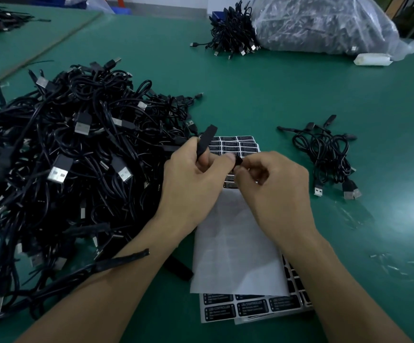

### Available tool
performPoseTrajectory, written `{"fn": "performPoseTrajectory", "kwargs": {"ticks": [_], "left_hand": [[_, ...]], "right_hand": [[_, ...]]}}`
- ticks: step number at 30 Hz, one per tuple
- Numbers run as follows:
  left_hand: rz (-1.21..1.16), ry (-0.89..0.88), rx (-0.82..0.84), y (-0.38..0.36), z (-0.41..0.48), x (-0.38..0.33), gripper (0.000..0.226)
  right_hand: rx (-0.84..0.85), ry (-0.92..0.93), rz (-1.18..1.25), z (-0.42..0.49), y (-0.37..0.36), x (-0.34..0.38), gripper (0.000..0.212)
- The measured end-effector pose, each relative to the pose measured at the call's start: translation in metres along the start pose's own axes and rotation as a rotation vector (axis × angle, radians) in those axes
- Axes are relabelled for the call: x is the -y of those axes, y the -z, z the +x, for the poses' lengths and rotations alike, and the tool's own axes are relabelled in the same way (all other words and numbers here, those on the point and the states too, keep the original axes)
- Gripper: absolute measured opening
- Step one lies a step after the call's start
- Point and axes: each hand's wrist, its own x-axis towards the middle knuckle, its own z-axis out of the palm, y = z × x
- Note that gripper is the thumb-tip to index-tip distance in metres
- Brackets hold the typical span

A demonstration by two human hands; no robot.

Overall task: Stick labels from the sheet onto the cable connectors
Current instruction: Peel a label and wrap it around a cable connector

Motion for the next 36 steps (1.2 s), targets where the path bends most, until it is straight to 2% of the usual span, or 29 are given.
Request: {"fn": "performPoseTrajectory", "kwargs": {"ticks": [3,7,13,17,22,29,36], "left_hand": [[0.049,0.006,0.023,0.0009,0.0004,0.0023,0.031],[0.088,-0.013,0.026,0.0009,0.0009,0.0046,0.036],[0.066,-0.016,0.047,0.0022,0.0017,0.0025,0.036],[0.047,0.002,0.047,0.0029,0.0025,0.0019,0.035],[0.022,0.015,0.043,0.0045,0.0038,0.0028,0.035],[-0.011,0.031,0.053,0.0058,0.0041,0.004,0.042],[-0.011,0.019,0.075,0.0039,0.0003,-0.0013,0.037]], "right_hand": [[0.075,-0.203,0.284,0.0056,0.0014,-0.0038,0.023],[0.112,-0.283,0.493,0.0082,0.0048,-0.0039,0.026],[0.138,-0.304,0.503,0.0087,0.0056,-0.007,0.022],[0.095,-0.298,0.467,0.0088,0.0031,-0.008,0.02],[0.086,-0.31,0.414,0.0059,0.0022,-0.01,0.002],[0.107,-0.313,0.532,0.0093,0.0046,-0.008,0.016],[0.122,-0.326,0.552,0.0093,0.0056,-0.0074,0.025]]}}
